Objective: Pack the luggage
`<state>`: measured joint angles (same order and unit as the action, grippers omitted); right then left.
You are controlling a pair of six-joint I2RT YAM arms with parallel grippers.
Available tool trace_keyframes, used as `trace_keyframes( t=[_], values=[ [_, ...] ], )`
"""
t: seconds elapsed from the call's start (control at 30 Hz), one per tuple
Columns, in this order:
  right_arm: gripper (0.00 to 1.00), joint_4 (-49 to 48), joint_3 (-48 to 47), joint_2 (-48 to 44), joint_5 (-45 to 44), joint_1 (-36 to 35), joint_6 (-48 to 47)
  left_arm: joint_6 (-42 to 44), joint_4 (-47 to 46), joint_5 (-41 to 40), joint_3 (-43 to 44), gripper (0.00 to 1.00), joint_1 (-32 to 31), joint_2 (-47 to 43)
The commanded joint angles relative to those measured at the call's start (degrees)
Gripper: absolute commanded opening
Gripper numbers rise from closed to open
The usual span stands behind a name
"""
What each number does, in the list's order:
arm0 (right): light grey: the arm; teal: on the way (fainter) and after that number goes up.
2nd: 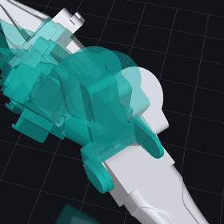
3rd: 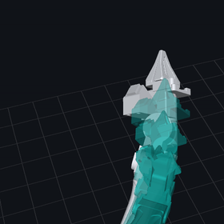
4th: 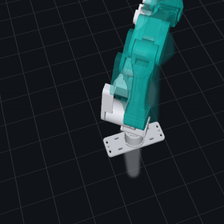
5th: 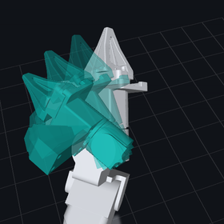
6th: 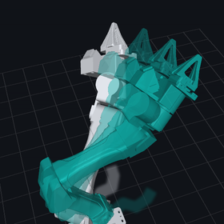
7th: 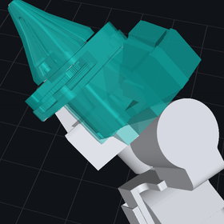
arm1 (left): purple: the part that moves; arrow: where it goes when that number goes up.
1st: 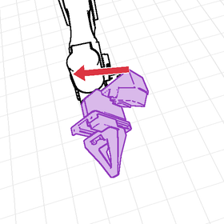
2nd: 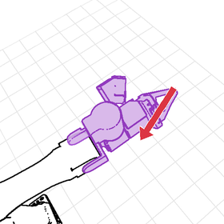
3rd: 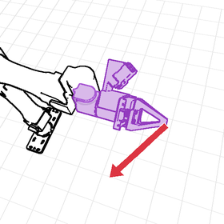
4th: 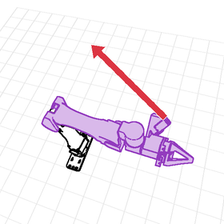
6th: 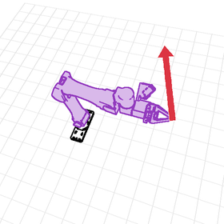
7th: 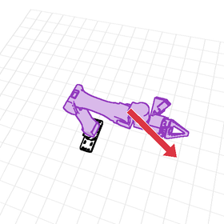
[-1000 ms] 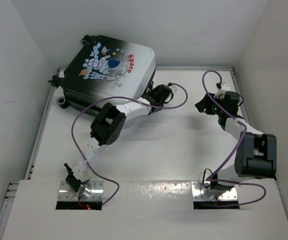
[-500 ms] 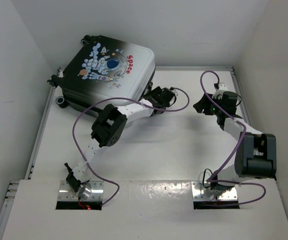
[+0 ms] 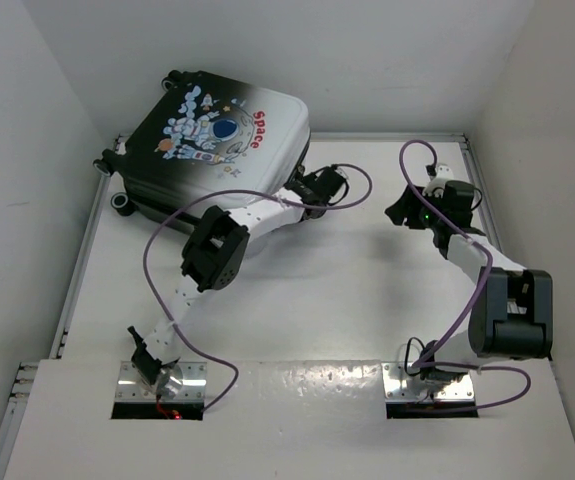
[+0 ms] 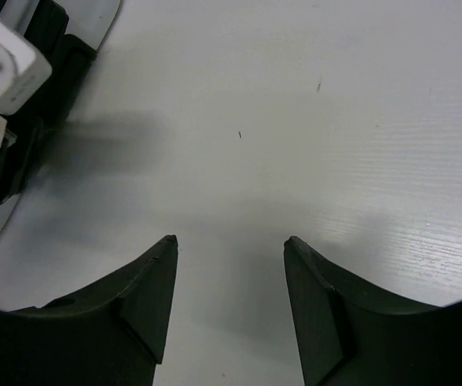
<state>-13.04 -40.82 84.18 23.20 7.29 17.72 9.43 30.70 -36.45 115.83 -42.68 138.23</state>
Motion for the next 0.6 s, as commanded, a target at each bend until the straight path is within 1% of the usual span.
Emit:
trace_keyframes(
  t=[0.0,0.03,0.07,0.1,0.13,0.17,0.2,0.23,0.27,0.3,0.33,0.37,0.4,0.47,0.5,0.53,0.57],
  values=[
    [0.55,-0.8,-2.5,-2.3,0.3,-0.4,-1.1,-5.8,12.0,10.0,-11.0,0.39,2.0,-2.2],
    [0.55,-1.1,-2.5,-2.8,0.3,-0.6,-1.2,-5.3,10.8,10.7,-13.8,0.39,2.0,-3.7],
    [0.55,-1.4,-2.3,-2.7,0.4,-0.4,-1.3,-4.3,9.4,13.6,-16.7,0.36,2.0,-5.4],
    [0.55,-1.6,-2.2,-3.0,0.4,-0.5,-1.6,-3.3,5.9,13.6,-23.1,0.34,2.0,-9.0],
    [0.55,-2.1,-2.3,-3.1,1.0,-0.5,-1.7,-1.0,4.0,13.6,-26.2,0.25,1.5,-10.8],
    [0.55,-2.7,-2.5,-3.1,1.8,-0.6,-2.0,0.7,2.0,13.6,-29.4,0.2,1.5,-12.6],
    [0.55,-3.0,-2.6,-3.1,2.8,-0.5,-2.3,2.8,-1.9,13.6,-35.4,0.14,0.5,-14.4],
    [0.55,-3.7,-2.7,-3.0,3.2,-0.6,-2.3,4.7,-4.3,12.7,-38.4,0.05,-0.6,-18.1],
    [0.55,-3.9,-3.0,-2.4,3.9,-0.5,-2.6,8.5,-6.9,11.9,-41.4,0.0,-1.1,-19.9],
    [0.55,-4.0,-3.3,-2.2,5.7,-0.6,-2.7,10.5,-12.1,11.4,-47.1,0.0,-1.1,-21.8],
    [0.55,-5.0,-3.6,-2.1,6.3,-0.5,-2.4,12.7,-14.9,11.4,-50.0,0.0,-2.0,-25.6],
    [0.54,-5.4,-3.7,-1.4,6.9,-0.5,-1.3,17.1,-17.8,11.4,-52.7,0.0,-2.8,-27.2],
    [0.54,-6.0,-4.0,-1.1,9.0,-0.6,0.4,19.1,-23.5,10.4,-57.4,0.0,-2.8,-28.7],
    [0.53,-7.2,-5.0,-0.2,11.0,-1.3,2.8,23.0,-28.8,10.3,-61.2,0.0,-3.5,-31.3],
    [0.53,-7.4,-5.6,0.5,11.2,-2.3,3.8,26.3,-30.9,10.3,-62.6,0.0,-3.5,-32.8],
    [0.53,-8.0,-5.8,0.8,12.6,-3.2,4.6,27.6,-34.7,8.7,-64.6,0.0,-4.0,-32.9],
    [0.53,-7.9,-6.0,1.1,12.8,-4.6,4.9,30.1,-36.2,8.2,-65.3,0.0,-4.0,-32.9]
  ],
)
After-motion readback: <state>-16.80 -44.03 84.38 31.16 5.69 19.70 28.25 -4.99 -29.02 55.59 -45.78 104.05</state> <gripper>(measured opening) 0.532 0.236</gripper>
